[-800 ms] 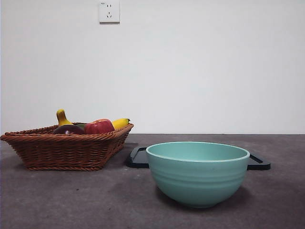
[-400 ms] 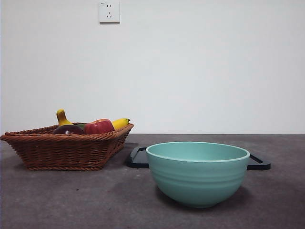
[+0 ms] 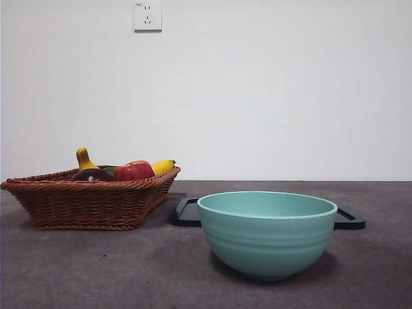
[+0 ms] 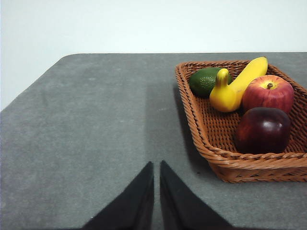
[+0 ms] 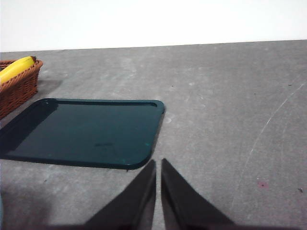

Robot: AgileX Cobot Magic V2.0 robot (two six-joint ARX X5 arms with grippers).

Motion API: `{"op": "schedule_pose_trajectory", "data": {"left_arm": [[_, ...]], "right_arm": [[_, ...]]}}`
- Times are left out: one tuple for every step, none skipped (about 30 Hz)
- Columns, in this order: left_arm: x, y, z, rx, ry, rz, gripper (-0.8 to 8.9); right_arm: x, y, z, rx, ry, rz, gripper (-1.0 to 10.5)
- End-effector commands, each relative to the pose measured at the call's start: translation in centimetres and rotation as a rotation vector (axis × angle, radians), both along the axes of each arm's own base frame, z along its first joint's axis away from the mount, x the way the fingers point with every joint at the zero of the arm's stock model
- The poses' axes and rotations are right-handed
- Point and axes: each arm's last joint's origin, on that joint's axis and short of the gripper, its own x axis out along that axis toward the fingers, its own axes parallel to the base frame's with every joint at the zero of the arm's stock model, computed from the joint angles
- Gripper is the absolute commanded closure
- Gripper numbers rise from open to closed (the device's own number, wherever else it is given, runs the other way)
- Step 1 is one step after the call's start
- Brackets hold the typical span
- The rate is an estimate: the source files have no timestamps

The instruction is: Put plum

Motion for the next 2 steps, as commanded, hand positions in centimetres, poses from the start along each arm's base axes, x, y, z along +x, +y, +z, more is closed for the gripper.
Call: {"op": "schedule_pose_trajectory", "data": {"left_arm": [[0.11,0.04,-0.59,-0.002,0.009,0.005,7.95],[0.11,0.04,-0.59,-0.002,0.009,0.005,7.95]], "right_arm": [[0.03,0.03,-0.08,0.010,-0.006,-0.001,9.4],[0.03,0.03,-0.08,0.010,-0.006,-0.001,9.4]]}}
